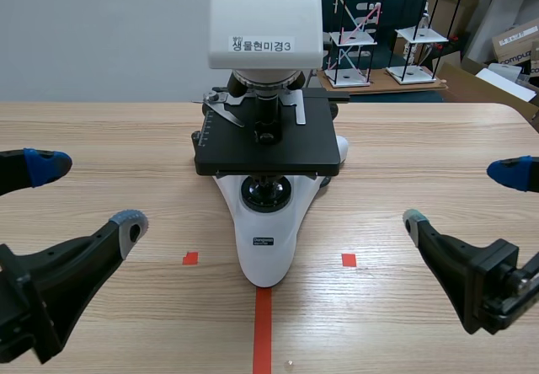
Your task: Point at the stage knob
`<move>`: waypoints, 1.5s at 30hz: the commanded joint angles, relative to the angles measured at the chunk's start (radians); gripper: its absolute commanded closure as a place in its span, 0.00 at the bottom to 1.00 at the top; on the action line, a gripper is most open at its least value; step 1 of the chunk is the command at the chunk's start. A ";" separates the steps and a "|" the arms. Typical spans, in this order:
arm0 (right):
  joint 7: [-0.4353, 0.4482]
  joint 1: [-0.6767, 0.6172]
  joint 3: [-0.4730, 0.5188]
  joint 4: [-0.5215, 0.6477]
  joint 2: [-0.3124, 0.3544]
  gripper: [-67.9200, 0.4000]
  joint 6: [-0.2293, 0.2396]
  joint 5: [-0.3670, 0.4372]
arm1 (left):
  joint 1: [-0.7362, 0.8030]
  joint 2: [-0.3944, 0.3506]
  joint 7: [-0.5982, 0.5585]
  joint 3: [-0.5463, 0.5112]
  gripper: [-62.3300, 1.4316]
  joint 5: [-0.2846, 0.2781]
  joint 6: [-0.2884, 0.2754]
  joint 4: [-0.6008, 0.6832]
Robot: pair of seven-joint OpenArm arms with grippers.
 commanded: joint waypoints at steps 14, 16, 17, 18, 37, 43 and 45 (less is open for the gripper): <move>0.014 -0.002 0.001 0.005 0.011 0.01 -0.003 0.011 | 0.002 0.008 -0.021 -0.005 0.00 -0.009 -0.001 0.008; 0.014 -0.002 0.001 0.005 0.011 0.01 -0.003 0.011 | 0.002 0.008 -0.021 -0.005 0.00 -0.009 -0.001 0.008; 0.014 -0.002 0.001 0.005 0.011 0.02 -0.003 0.011 | 0.002 0.008 -0.021 -0.005 0.00 -0.009 -0.001 0.008; 0.014 -0.002 0.001 0.005 0.011 0.02 -0.003 0.011 | 0.002 0.008 -0.021 -0.005 0.00 -0.009 -0.001 0.008; 0.040 0.071 -0.006 -0.070 0.010 0.60 -0.003 0.011 | 0.002 0.008 -0.021 -0.005 0.00 -0.009 -0.001 0.008; 0.096 0.207 -0.081 -0.205 0.011 0.83 0.005 0.000 | 0.002 0.008 -0.021 -0.005 0.00 -0.009 -0.001 0.008; 0.133 0.264 -0.117 -0.266 0.011 0.92 0.005 -0.011 | 0.002 0.008 -0.021 -0.005 0.00 -0.009 -0.001 0.008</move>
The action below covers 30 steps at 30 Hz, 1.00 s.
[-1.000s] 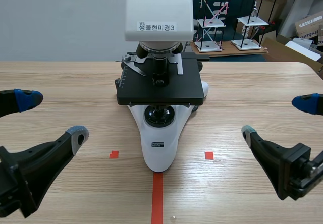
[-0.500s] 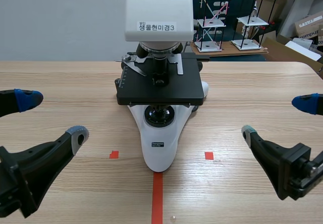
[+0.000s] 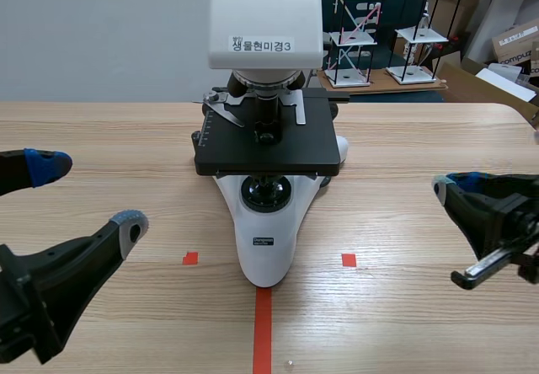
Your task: Point at the stage knob
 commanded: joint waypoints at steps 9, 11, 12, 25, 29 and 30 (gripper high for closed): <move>0.205 0.279 -0.183 -0.283 0.011 0.95 0.008 -0.019 | 0.002 0.008 -0.021 -0.005 0.00 -0.009 -0.001 0.008; 0.233 0.329 -0.229 -0.337 0.011 0.97 0.008 -0.019 | 0.002 0.008 -0.021 -0.005 0.00 -0.009 -0.001 0.008; 0.252 0.353 -0.250 -0.363 0.011 0.98 0.008 -0.019 | 0.002 0.008 -0.021 -0.005 0.00 -0.009 -0.001 0.008; 0.356 0.573 -0.462 -0.574 -0.027 0.98 0.008 -0.019 | 0.002 0.007 -0.021 -0.005 0.00 -0.008 -0.001 0.008; 0.360 0.594 -0.483 -0.594 -0.039 0.98 0.008 -0.022 | 0.002 0.007 -0.021 -0.005 0.00 -0.006 -0.001 0.008; 0.364 0.594 -0.485 -0.594 -0.039 0.98 0.008 -0.022 | 0.002 0.007 -0.021 -0.005 0.00 -0.006 -0.001 0.008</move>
